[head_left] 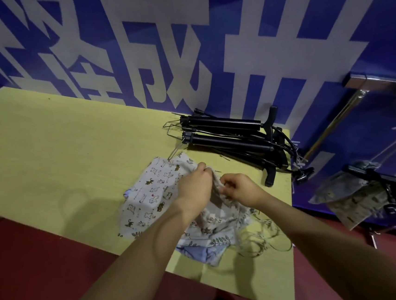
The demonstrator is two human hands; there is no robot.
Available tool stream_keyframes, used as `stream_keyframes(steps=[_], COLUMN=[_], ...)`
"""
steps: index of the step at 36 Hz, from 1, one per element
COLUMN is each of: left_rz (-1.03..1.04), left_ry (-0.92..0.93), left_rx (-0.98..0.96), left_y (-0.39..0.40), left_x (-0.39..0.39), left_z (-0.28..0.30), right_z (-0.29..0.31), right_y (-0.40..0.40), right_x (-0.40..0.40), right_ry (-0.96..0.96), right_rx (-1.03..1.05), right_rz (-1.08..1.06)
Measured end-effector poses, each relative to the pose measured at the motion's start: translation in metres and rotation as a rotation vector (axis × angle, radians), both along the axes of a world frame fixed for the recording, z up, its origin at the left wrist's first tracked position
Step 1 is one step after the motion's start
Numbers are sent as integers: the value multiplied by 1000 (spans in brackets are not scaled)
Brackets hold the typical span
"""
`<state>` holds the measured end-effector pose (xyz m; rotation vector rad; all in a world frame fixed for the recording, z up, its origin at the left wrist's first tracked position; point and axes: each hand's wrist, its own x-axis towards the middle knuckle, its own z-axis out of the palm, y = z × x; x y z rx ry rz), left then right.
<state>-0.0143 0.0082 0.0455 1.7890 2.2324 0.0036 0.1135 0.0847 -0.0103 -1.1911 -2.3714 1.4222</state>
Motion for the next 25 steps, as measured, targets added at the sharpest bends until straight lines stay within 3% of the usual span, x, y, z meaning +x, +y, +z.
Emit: stream_keyframes(steps=[4,8,10,21,25], left_rz=[31,133,198,342,372], left_ry=[1,-15,-19,-41,-56], left_rx=[13,29,49,130,52], left_y=[2,8,12,34,42], left_x=[-1,-4,-7,-19,-21], left_z=[-14,-26,-30,-45,-52], right_z=[-5,-17,-21,-51,-64], right_y=[-2,21,36,87,95], right_x=[8,20,21,-36,-43], right_ry=[-7,32,-5,-226,-300], right_rx=[-17,25,112,219,271], right_rz=[-20,-314,-359,-29,62])
